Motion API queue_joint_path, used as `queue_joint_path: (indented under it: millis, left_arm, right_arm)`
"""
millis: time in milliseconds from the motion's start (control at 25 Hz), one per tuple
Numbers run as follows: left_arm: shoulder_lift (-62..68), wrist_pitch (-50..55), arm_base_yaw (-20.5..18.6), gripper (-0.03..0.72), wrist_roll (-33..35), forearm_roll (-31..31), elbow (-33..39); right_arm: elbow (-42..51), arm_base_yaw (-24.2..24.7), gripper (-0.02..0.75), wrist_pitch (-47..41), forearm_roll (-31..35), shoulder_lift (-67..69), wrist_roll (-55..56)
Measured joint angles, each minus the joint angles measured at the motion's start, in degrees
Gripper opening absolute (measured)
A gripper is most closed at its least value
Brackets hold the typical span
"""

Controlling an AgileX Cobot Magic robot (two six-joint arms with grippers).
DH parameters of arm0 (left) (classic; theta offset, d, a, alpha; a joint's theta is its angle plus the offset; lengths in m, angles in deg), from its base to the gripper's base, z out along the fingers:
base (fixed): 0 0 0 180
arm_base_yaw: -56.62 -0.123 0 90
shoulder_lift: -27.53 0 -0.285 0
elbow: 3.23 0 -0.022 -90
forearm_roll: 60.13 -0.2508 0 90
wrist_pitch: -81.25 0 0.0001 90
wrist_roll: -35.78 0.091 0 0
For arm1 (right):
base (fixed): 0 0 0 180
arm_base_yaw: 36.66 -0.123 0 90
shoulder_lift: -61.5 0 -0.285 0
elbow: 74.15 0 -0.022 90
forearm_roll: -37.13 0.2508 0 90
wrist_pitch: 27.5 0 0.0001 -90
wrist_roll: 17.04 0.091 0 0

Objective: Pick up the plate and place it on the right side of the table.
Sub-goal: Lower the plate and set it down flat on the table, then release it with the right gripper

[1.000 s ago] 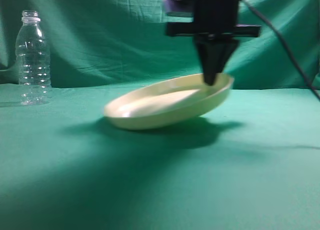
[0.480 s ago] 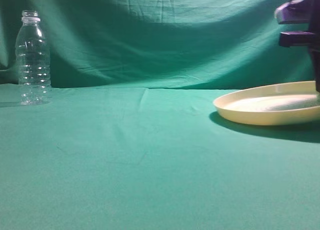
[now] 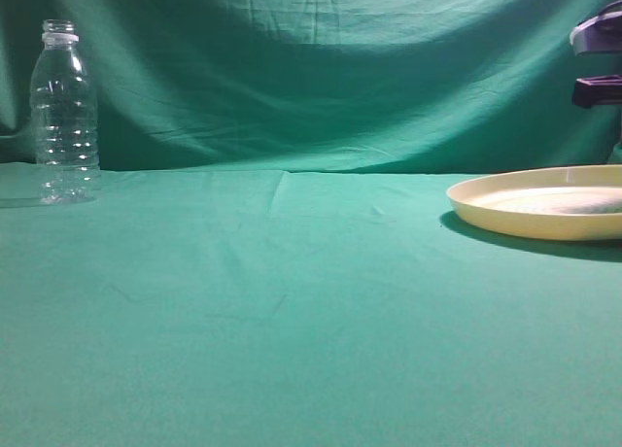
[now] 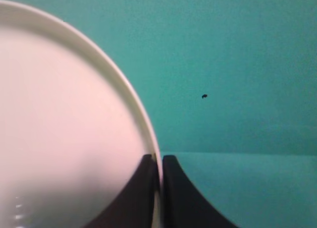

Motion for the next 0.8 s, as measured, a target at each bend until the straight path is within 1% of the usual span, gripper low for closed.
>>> queue_joint_path:
  millis: [80,160,200,280,320,400,520,600,680,720,760,800]
  left_arm:
    - [0.0,0.0,0.0,0.000,0.0,0.0,0.0]
    - [0.0,0.0,0.0,0.000,0.0,0.0,0.0]
    - [0.0,0.0,0.0,0.000,0.0,0.0,0.0]
    - [0.0,0.0,0.0,0.000,0.0,0.0,0.0]
    - [0.0,0.0,0.0,0.000,0.0,0.0,0.0]
    - [0.0,0.0,0.0,0.000,0.0,0.0,0.0]
    - [0.0,0.0,0.0,0.000,0.0,0.0,0.0]
    - [0.0,0.0,0.0,0.000,0.0,0.0,0.0]
    - [0.0,0.0,0.0,0.000,0.0,0.0,0.0]
    - [0.0,0.0,0.0,0.000,0.0,0.0,0.0]
    - [0.0,0.0,0.0,0.000,0.0,0.0,0.0]
    - [0.0,0.0,0.0,0.000,0.0,0.0,0.0]
  right_arm:
    - [0.0,0.0,0.000,0.3,0.0,0.8,-0.1]
    - [0.0,0.0,0.000,0.8,1.8,1.5,-2.4]
    - [0.0,0.0,0.055,0.9,3.2,2.0,-4.1]
    - [0.0,0.0,0.055,1.0,7.0,3.0,-8.4]
    - [0.0,0.0,0.130,1.0,8.6,3.4,-9.7]
    - [0.0,-0.1,0.216,1.0,10.0,3.6,-11.5]
    - [-0.1,-0.1,0.377,0.4,10.3,3.0,-12.9]
    - [-1.5,-0.1,0.448,-1.8,9.3,1.8,-13.2]
    - [-2.8,-0.1,0.443,-3.1,9.0,1.0,-13.2]
    - [-6.3,-0.1,0.443,-6.6,8.8,-1.0,-12.9]
    - [-7.9,-0.1,0.443,-8.4,8.8,-2.3,-12.2]
    - [-9.8,-0.1,0.484,-10.7,8.8,-3.6,-10.9]
